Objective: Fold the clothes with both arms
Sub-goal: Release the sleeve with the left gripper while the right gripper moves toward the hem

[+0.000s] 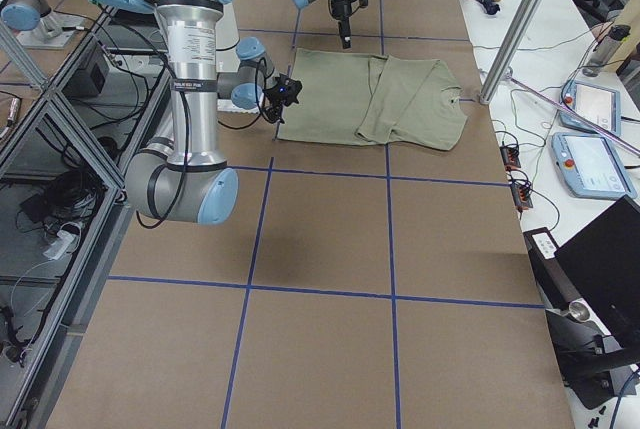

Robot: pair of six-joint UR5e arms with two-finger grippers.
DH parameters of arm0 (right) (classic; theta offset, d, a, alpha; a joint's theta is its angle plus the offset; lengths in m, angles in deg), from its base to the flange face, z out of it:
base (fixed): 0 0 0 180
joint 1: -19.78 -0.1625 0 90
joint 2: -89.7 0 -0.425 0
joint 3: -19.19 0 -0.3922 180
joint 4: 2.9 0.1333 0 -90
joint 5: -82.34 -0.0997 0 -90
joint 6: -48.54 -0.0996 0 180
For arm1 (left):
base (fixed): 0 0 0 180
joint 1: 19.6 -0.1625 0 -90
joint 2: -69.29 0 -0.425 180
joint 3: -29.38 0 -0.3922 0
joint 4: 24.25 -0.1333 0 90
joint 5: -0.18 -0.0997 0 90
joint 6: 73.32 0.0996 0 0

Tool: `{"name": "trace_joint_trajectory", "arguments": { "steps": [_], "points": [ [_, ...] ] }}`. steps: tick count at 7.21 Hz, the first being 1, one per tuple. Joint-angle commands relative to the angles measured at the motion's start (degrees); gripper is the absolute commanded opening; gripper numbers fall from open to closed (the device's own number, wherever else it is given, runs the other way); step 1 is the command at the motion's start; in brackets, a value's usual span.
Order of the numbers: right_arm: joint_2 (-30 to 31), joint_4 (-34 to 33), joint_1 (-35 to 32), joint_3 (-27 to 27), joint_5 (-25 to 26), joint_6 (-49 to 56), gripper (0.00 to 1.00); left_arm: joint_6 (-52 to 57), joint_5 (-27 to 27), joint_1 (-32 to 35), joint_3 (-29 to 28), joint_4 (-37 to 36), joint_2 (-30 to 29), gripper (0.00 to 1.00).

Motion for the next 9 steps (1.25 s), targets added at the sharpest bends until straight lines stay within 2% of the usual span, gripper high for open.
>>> {"name": "trace_joint_trajectory", "arguments": {
  "steps": [1, 4, 6, 7, 8, 9],
  "points": [
    [0.8, -0.2, 1.2, 2.2, 1.1, -2.0, 0.91, -2.1, -3.7, -0.8, -0.6, 1.2, 0.2, 1.0],
    [0.9, -0.1, 1.2, 4.2, 0.9, -2.0, 0.85, -1.5, -3.9, -1.1, -0.9, 2.1, 1.0, 0.99],
    [0.7, -0.1, 1.2, 4.2, 0.9, -2.0, 0.73, -1.8, -3.9, -1.1, -0.9, 2.3, 1.0, 0.99],
    [1.0, -0.1, 1.1, 4.1, 0.7, -1.9, 0.71, -2.0, -3.9, -1.1, -0.7, 2.3, 0.7, 0.99],
    [1.1, -0.1, 1.2, 4.2, 0.7, -2.0, 0.58, -2.1, -3.9, -1.1, -0.7, 2.4, 0.5, 0.99],
    [1.1, -0.2, 1.2, 4.2, 0.7, -2.0, 0.38, -2.2, -3.9, -1.1, -0.2, 2.4, 0.3, 0.99]
  ]
}}
